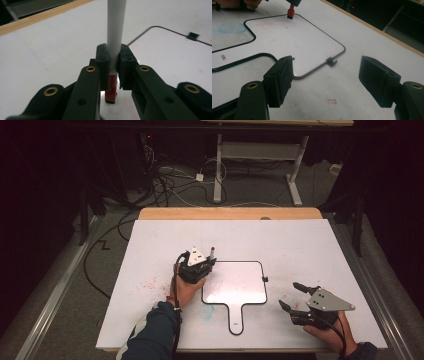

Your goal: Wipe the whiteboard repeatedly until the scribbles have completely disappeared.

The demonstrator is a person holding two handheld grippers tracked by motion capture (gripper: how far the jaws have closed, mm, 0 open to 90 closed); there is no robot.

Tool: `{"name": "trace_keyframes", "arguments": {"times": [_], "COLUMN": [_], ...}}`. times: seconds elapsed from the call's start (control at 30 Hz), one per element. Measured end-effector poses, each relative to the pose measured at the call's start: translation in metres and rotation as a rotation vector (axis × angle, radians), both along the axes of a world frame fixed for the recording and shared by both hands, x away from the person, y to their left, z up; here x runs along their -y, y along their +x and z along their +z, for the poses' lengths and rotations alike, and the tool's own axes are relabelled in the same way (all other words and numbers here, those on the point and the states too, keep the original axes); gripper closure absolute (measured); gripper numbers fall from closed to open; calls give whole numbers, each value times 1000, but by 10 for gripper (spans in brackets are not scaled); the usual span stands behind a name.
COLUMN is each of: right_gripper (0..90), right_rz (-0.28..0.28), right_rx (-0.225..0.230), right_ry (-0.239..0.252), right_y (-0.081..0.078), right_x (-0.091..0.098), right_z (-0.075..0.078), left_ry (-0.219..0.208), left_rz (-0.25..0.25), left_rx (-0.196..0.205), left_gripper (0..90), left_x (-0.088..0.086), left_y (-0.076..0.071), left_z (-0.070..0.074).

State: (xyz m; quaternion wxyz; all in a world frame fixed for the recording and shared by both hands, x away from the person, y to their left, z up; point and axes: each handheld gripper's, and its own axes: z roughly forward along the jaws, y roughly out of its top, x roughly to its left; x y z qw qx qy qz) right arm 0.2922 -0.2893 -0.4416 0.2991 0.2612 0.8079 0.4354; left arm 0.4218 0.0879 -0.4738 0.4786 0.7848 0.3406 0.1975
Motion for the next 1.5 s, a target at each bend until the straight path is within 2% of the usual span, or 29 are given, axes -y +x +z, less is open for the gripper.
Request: {"name": "trace_keyframes", "arguments": {"times": [0.03,0.1,0.13,0.2,0.27,0.43,0.5,0.6,0.73,0.77,0.83,0.9,0.93,0.97,1.0,1.03,1.13,1.23,1.27,1.3,1.37,1.4,1.47,1.5], "right_gripper": [285,286,286,286,286,286,286,286,286,286,285,284,284,284,284,284,284,284,284,284,284,284,284,284], "right_rz": [0,4,5,4,3,2,16,16,17,20,34,43,41,44,45,42,41,42,41,41,41,39,41,42], "right_rx": [0,-6,-8,-8,-6,-8,-8,-6,-4,-7,-3,-2,-1,2,3,1,-1,1,1,3,2,3,4,6], "right_ry": [0,6,12,13,14,8,16,17,16,15,19,25,26,25,24,23,20,16,16,16,17,17,17,14], "right_y": [0,1,1,1,0,0,0,0,0,0,-1,-2,-2,-2,-2,-2,-2,-2,-2,-2,-2,-2,-3,-3], "right_x": [0,1,1,1,1,1,0,-1,0,0,0,0,0,0,0,0,0,-1,-1,-1,-1,-1,-1,-1], "right_z": [0,0,0,0,1,1,0,1,1,1,0,1,1,1,1,1,1,1,1,1,1,2,2,2], "left_ry": [-13,-11,-5,-6,-15,-37,-30,-27,-4,-4,6,6,-6,-39,-39,-21,-32,-30,-30,-29,-18,4,-9,-6], "left_rz": [4,5,-19,-29,-55,-76,-97,-103,-51,-51,-5,10,26,34,34,27,7,-48,-48,-65,-71,-72,-68,-47], "left_rx": [-8,-8,-17,-16,-21,-37,-26,-25,-3,-3,-1,-5,-11,-28,-28,-24,-40,-37,-37,-35,-28,-14,-20,-15], "left_gripper": [791,791,791,791,791,790,790,790,791,791,790,791,791,790,790,790,791,791,791,790,790,790,790,790], "left_x": [-2,0,4,6,11,14,21,22,11,11,2,-2,-5,-10,-10,-7,-4,8,8,13,15,16,14,10], "left_y": [1,-1,-5,-7,-16,-25,-30,-27,-17,-17,-9,-6,-4,-2,-2,-4,-7,-21,-21,-28,-30,-31,-28,-24], "left_z": [-1,0,1,1,1,0,0,0,0,0,0,1,0,-1,-1,0,0,0,0,0,1,1,1,0]}}
